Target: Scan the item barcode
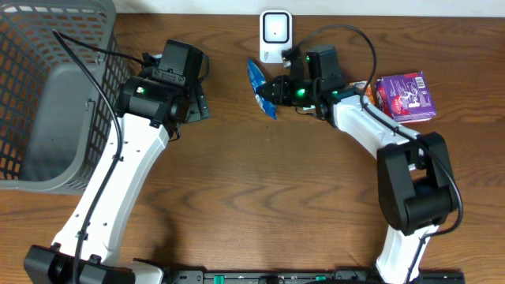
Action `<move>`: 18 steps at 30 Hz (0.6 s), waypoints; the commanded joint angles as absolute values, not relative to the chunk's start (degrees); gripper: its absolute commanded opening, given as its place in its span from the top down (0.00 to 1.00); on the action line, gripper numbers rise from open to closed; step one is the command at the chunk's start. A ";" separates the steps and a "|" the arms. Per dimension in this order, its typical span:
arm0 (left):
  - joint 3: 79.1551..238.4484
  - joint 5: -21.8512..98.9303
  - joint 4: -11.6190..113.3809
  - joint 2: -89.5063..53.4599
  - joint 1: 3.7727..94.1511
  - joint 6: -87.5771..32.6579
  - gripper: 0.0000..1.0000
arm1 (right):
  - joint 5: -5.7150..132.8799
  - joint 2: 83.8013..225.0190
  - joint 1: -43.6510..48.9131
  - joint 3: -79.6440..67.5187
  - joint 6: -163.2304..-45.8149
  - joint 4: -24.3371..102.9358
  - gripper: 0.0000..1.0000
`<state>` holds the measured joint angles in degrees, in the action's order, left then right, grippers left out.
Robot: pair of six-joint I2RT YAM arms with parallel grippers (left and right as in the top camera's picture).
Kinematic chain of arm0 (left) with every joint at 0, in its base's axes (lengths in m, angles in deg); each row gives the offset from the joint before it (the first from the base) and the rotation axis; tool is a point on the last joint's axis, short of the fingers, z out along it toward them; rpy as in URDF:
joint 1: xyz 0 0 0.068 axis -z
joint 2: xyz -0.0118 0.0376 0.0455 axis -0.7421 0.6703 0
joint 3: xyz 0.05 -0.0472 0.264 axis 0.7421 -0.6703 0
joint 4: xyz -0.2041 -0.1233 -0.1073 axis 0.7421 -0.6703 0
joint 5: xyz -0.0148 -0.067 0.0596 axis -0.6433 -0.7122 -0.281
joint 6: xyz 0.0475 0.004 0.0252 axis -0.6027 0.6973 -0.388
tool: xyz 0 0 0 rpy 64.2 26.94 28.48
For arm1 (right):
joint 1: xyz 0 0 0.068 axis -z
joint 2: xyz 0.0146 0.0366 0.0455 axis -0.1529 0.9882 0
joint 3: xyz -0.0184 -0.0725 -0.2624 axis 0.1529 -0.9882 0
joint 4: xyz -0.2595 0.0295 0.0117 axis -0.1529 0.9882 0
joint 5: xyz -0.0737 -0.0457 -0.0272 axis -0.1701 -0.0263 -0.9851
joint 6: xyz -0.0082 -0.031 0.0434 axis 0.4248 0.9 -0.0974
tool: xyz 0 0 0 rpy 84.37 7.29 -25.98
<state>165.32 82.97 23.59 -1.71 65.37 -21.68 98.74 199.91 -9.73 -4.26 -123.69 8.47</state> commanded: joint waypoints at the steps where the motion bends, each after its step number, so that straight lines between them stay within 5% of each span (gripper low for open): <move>1: 165.40 83.35 23.42 -1.60 65.23 -21.18 0.02 | 109.01 205.06 -9.51 -6.51 -134.14 5.98 0.99; 9: 165.40 83.35 23.42 -1.60 65.23 -21.18 0.02 | 115.61 210.37 -8.61 -7.04 -142.51 -3.16 0.99; 18: 165.40 83.35 23.42 -1.60 65.23 -21.18 0.02 | 103.98 204.36 -4.92 -7.04 -134.62 8.14 0.73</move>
